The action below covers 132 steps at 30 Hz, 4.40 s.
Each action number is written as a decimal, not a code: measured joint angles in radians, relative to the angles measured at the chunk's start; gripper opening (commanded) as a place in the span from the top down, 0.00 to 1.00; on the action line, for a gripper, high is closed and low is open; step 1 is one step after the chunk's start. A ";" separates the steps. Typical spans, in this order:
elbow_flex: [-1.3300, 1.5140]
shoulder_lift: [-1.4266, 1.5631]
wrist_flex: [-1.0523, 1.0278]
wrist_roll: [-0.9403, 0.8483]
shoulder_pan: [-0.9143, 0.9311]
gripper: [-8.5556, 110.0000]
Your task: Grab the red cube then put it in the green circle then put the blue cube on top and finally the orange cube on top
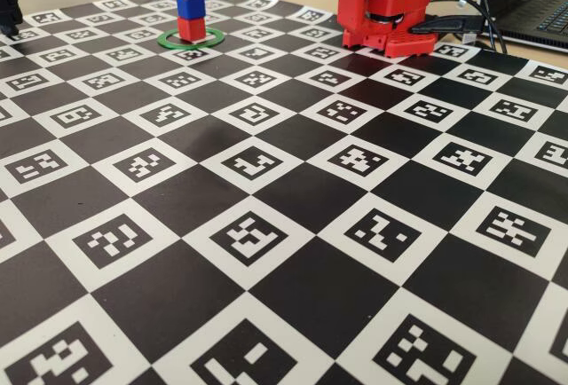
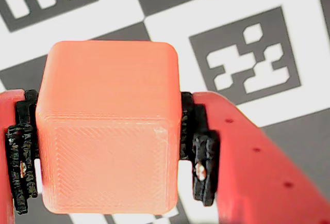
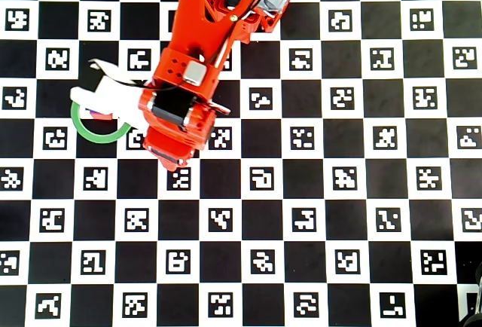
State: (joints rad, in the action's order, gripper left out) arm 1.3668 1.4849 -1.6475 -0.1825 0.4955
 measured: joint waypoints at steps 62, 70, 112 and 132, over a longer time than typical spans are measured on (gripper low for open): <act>-0.057 -0.092 0.018 -0.799 0.499 0.92; 0.008 -0.098 0.110 -0.798 0.505 0.92; 0.071 -0.115 0.196 -0.787 0.520 0.91; 0.071 -0.115 0.189 -0.793 0.525 0.57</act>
State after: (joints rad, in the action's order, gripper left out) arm 1.4373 1.3698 -1.4588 -0.9756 1.0201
